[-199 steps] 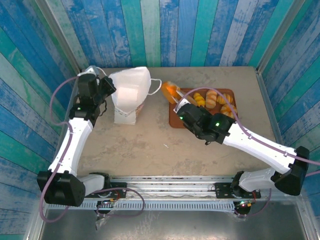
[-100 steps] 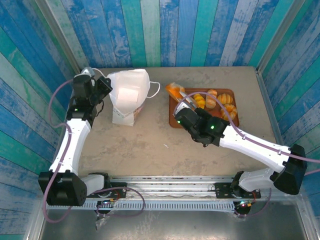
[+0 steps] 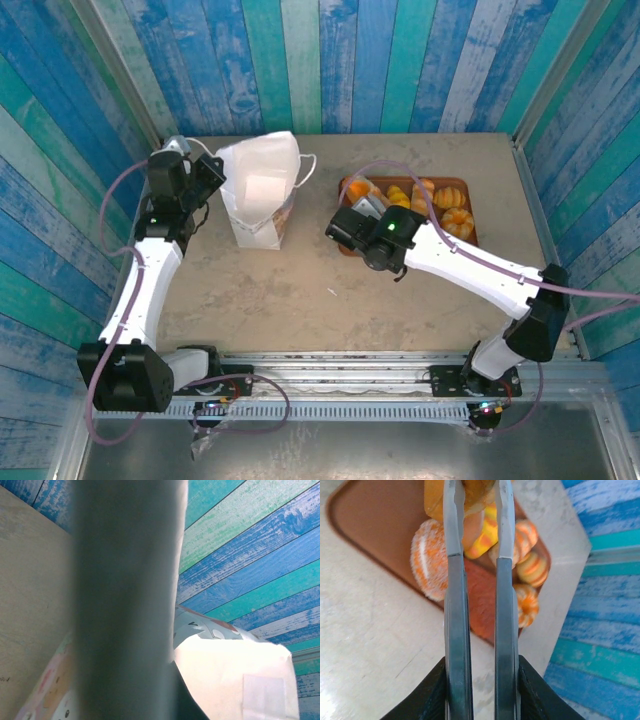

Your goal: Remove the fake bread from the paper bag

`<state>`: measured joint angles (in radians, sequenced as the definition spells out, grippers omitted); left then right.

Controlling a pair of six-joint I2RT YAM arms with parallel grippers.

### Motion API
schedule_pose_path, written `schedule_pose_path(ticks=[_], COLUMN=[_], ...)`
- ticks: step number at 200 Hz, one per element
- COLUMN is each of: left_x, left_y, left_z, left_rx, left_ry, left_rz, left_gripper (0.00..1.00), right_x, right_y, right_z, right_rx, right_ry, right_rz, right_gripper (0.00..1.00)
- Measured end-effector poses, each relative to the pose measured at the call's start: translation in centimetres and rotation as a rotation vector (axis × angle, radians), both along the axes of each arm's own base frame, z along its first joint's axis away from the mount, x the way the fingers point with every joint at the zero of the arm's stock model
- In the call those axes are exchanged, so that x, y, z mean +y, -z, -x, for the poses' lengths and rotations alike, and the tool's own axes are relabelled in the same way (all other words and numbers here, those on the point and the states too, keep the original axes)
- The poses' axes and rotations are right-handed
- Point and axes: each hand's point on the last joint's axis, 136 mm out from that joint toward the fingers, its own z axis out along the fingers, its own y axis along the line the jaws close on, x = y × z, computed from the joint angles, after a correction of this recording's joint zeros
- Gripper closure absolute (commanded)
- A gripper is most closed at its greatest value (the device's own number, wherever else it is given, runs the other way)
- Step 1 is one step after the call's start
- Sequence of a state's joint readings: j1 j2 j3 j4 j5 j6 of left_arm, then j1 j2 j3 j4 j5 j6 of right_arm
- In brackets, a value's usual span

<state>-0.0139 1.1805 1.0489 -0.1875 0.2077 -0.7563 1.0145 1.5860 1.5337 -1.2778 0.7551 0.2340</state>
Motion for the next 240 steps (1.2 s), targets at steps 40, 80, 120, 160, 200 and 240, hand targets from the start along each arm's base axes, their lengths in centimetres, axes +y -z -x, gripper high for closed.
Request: schedule_pose_path(ticks=[40, 80, 120, 160, 200, 240], left_x=[0.0, 0.0, 0.0, 0.0, 0.1, 0.1], left_y=[0.4, 0.6, 1.0, 1.0, 1.2, 1.3], left_z=[0.0, 0.0, 0.1, 0.1, 0.1, 0.1], left_rx=[0.009, 0.011, 0.018, 0.017, 0.018, 0.019], left_ry=[0.000, 0.000, 0.000, 0.002, 0.002, 0.003], left_rz=[-0.001, -0.001, -0.002, -0.008, -0.020, -0.023], left_gripper=[1.00, 1.00, 1.00, 1.00, 1.00, 1.00], right_x=[0.7, 0.5, 0.9, 1.5, 1.9, 2.1], right_y=[0.4, 0.7, 0.8, 2.3, 2.3, 2.1], right_z=[3.0, 5.0, 5.3, 4.7, 3.7, 3.0], right_rx=[0.142, 0.247, 0.273, 0.300, 0.297, 0.290], right_ry=[0.075, 0.141, 0.178, 0.216, 0.247, 0.258], right_rz=[-0.040, -0.084, -0.094, -0.061, -0.075, -0.091], right_gripper=[0.70, 0.67, 0.65, 0.64, 0.63, 0.61])
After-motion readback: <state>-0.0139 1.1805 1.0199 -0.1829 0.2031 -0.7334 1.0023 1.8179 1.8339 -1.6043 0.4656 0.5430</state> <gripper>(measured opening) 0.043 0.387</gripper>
